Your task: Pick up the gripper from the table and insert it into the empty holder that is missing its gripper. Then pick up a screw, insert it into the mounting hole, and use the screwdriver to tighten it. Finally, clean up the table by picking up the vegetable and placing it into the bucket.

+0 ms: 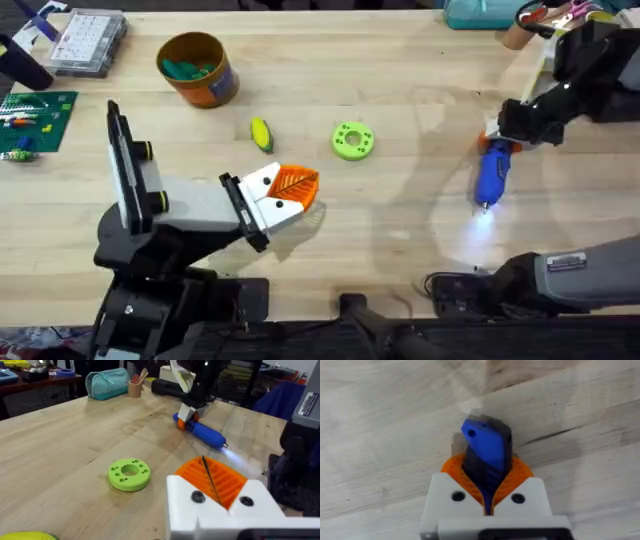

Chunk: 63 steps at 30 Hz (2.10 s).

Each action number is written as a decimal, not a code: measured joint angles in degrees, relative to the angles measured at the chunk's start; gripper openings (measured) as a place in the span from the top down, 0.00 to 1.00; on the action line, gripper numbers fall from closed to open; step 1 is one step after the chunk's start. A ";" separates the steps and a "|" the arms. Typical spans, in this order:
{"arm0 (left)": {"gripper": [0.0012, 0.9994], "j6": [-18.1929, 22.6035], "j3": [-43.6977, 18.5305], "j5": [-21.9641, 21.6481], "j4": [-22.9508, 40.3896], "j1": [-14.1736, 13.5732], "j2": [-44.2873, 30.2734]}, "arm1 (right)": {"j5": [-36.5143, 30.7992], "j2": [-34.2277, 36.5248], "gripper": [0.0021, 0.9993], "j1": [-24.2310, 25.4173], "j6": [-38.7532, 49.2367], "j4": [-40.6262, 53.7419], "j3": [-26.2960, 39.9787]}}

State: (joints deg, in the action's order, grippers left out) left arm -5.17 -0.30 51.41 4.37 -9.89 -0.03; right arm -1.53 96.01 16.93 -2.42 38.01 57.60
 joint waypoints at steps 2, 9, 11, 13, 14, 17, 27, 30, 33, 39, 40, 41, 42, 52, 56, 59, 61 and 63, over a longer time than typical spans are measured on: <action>0.98 0.00 0.00 0.01 0.00 0.01 0.00 | -0.01 0.00 0.97 0.00 0.13 0.02 0.00; 0.98 -0.02 0.00 -0.01 0.01 0.02 0.01 | 0.25 -0.55 0.97 0.00 0.53 0.47 0.04; 0.98 0.00 0.00 0.01 -0.01 0.00 0.00 | 1.11 -0.96 0.97 -0.06 0.73 1.34 0.04; 0.98 -0.01 -0.02 0.01 -0.01 0.00 0.00 | 1.83 -1.61 0.97 -0.19 0.79 2.19 0.05; 0.98 -0.01 -0.02 0.01 0.01 0.00 0.00 | 2.09 -2.28 0.97 -0.25 0.87 2.51 0.09; 0.98 -0.01 -0.01 0.01 0.00 0.00 0.00 | 2.71 -5.24 0.97 -0.31 0.97 3.62 0.92; 0.98 0.00 -0.02 0.39 0.12 0.00 0.00 | 4.22 -15.76 0.97 -0.31 0.56 8.56 8.23; 0.98 0.00 -0.02 0.43 0.12 0.00 0.00 | 5.49 -18.30 0.97 -0.31 0.19 8.71 9.35; 0.98 -0.01 -0.02 0.45 0.12 0.00 0.00 | 6.73 -20.98 0.97 -0.31 0.26 8.76 11.41; 0.98 -0.01 -0.02 0.45 0.12 0.00 0.01 | 10.91 -27.36 0.97 -0.31 4.19 5.16 14.49; 0.98 -0.02 -0.02 0.45 0.12 0.00 0.02 | 11.86 -28.25 0.97 -0.31 4.51 4.32 14.83; 0.98 0.00 -0.02 0.45 0.12 0.00 0.00 | 13.15 -29.26 0.97 -0.31 4.79 3.17 15.01; 0.98 -0.02 -0.02 0.45 0.12 0.00 0.00 | 14.71 -30.32 0.97 -0.31 5.10 1.95 15.10; 0.98 0.00 -0.02 0.45 0.12 0.00 0.00 | 33.52 -36.96 0.97 -0.31 7.05 -8.84 15.43; 0.98 0.00 -0.02 0.45 0.12 0.02 0.02 | 41.39 -37.15 0.97 -0.31 7.02 -11.82 15.43; 0.98 0.00 -0.02 0.45 0.12 0.02 0.00 | 46.06 -37.13 0.97 -0.31 6.98 -12.78 15.43; 0.98 -0.02 -0.02 0.45 0.12 0.00 0.00 | 48.59 -37.13 0.97 -0.33 6.96 -13.48 15.43; 0.98 0.00 -0.02 0.45 0.12 0.02 0.00 | 50.63 -37.13 0.97 -0.31 6.83 -14.46 15.43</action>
State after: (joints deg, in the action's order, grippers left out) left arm -5.17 -0.32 51.86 4.49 -9.87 -0.03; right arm 49.10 58.87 16.62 4.40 23.55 73.03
